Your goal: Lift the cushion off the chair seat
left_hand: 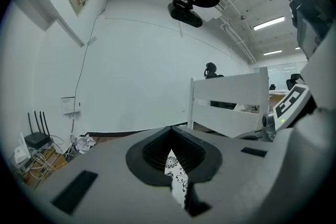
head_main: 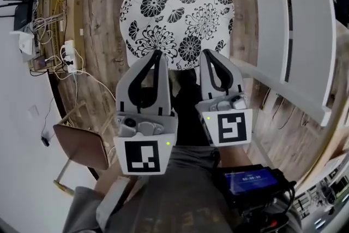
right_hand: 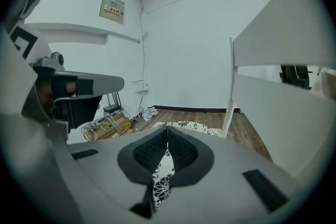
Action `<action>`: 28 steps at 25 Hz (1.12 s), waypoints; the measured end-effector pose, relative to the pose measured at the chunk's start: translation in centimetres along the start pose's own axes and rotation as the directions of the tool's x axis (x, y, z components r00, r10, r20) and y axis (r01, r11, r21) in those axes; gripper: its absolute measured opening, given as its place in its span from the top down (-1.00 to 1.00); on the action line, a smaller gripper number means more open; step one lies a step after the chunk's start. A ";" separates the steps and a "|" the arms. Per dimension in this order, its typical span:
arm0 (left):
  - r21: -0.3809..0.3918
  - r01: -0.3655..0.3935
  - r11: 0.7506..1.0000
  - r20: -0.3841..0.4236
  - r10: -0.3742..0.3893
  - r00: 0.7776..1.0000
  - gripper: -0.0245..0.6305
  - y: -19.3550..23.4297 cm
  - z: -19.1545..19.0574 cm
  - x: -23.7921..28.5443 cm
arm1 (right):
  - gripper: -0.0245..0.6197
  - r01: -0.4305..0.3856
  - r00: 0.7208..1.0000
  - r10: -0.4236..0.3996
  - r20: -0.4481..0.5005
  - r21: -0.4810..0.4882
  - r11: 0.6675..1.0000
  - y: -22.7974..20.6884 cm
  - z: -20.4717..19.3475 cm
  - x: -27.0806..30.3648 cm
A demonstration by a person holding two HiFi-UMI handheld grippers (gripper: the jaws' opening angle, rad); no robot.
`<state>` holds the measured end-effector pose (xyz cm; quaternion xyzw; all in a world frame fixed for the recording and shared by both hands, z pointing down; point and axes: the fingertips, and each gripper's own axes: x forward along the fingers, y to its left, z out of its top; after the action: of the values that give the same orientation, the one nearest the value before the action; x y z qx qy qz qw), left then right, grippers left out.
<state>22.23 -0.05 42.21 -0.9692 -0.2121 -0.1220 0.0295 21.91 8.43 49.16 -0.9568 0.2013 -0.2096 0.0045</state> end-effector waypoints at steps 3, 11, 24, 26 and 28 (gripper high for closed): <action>0.006 0.001 1.000 -0.003 -0.001 1.000 0.91 0.4 -3.4 1.2 | 0.90 0.010 1.000 -0.011 -0.019 0.000 1.000 -0.6 -3.9 1.4; -0.025 0.015 1.000 -0.031 -0.016 0.999 0.91 0.4 -10.0 2.6 | 0.90 0.043 0.996 -0.042 -0.074 0.016 0.999 -1.7 -12.0 3.4; -0.026 0.051 0.998 -0.054 -0.053 0.997 0.91 0.6 -13.7 3.9 | -0.54 0.106 0.964 -0.123 -0.235 -0.087 0.991 -4.1 -19.9 6.1; -0.028 0.055 0.998 -0.059 -0.057 0.997 0.91 0.7 -13.8 4.1 | -0.58 0.103 0.959 -0.121 -0.256 -0.080 0.991 -4.3 -20.5 6.5; -0.028 0.054 0.998 -0.066 -0.056 0.996 0.91 0.9 -13.8 4.3 | -0.58 0.099 0.956 -0.114 -0.270 -0.068 0.993 -4.4 -20.8 6.7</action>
<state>23.28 -0.65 56.63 -0.9586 -0.2361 -0.1580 0.0203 20.77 11.51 71.18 -0.9280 0.1536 -0.3341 -0.0603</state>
